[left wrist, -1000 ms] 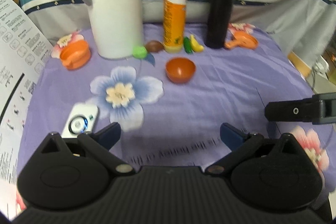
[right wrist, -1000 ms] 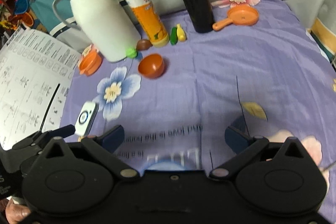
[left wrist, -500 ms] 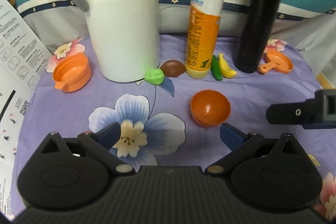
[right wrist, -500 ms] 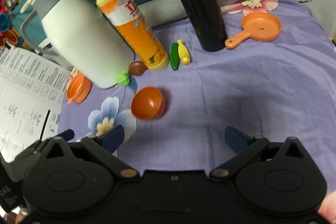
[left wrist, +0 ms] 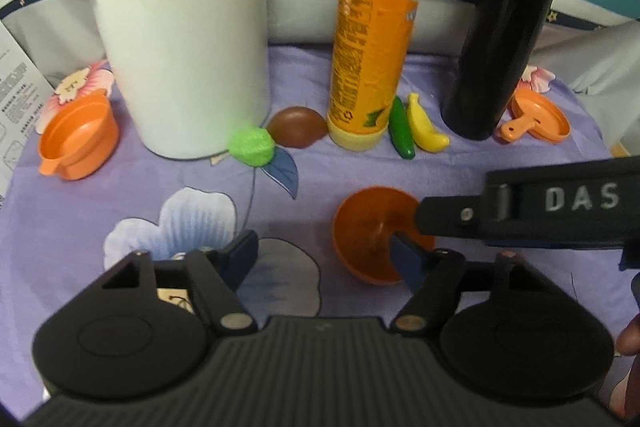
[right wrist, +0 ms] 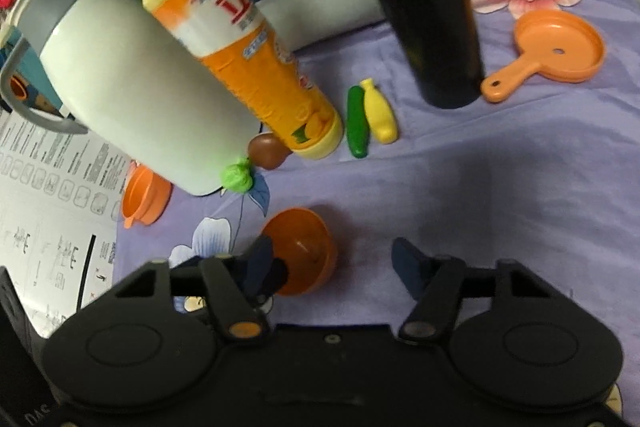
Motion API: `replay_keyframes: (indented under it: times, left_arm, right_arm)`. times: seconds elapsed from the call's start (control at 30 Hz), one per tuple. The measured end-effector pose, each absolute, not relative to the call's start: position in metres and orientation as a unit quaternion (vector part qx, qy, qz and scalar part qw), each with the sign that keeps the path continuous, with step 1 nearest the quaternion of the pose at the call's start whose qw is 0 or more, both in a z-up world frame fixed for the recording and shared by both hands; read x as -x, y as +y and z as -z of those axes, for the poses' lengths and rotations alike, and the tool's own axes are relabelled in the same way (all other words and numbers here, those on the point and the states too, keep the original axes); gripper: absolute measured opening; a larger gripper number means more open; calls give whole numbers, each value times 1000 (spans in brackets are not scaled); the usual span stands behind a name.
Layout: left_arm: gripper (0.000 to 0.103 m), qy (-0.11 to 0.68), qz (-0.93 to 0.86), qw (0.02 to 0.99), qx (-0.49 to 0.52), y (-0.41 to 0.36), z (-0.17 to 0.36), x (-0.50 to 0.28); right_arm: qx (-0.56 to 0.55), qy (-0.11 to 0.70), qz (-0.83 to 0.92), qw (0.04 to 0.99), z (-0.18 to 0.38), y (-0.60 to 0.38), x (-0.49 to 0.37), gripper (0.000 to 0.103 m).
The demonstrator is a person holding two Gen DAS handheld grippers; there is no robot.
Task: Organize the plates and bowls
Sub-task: 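Move the right gripper to the orange small bowl and grasp its rim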
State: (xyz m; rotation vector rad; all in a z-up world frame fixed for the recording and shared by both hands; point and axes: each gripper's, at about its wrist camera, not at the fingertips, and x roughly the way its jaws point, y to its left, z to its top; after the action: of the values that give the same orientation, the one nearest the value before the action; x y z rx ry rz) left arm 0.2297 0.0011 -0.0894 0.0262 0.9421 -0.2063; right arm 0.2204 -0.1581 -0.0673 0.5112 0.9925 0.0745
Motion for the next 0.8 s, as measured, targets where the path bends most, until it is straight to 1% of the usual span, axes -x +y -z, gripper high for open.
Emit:
replay_keyframes:
  times: [0.03, 0.07, 0.1, 0.13, 0.17, 0.2, 0.23, 0.27, 0.3, 0.4, 0.8]
  left_arm:
    - [64, 455, 101, 884, -12, 0, 91, -231]
    - [59, 458, 104, 883, -11, -1, 93, -232]
    - [55, 461, 107, 881, -10, -1, 95, -233]
    - [53, 463, 110, 880, -10, -2, 96, -233]
    - [46, 463, 113, 879, -11, -3, 98, -233]
    - [36, 464, 116, 878, -12, -4, 99, -234]
    - [31, 467, 120, 876, -13, -5, 100, -234]
    - [26, 469, 123, 874, -14, -6, 101, -234]
    - [24, 468, 121, 875, -18, -6, 102, -234]
    - [22, 466, 121, 876, -23, -7, 102, -232]
    - [22, 479, 114, 870, -21, 1, 85, -205]
  right_arm:
    - [-241, 473, -39, 846, 69, -157, -222, 49]
    - [-241, 475, -42, 845, 71, -155, -225, 44]
    - [-241, 477, -45, 844, 73, -153, -228, 35]
    - [-241, 479, -48, 843, 75, -152, -229, 30]
    - [-240, 481, -51, 842, 77, -151, -231, 28]
    - [-239, 482, -54, 841, 78, -149, -232, 22]
    - [-237, 482, -56, 841, 79, -147, -233, 16]
    - [-235, 482, -58, 842, 80, -146, -233, 14]
    - [-232, 482, -60, 843, 81, -144, -233, 11]
    - [-218, 478, -56, 849, 81, -139, -232, 11]
    - [-220, 480, -57, 848, 68, -129, -210, 11]
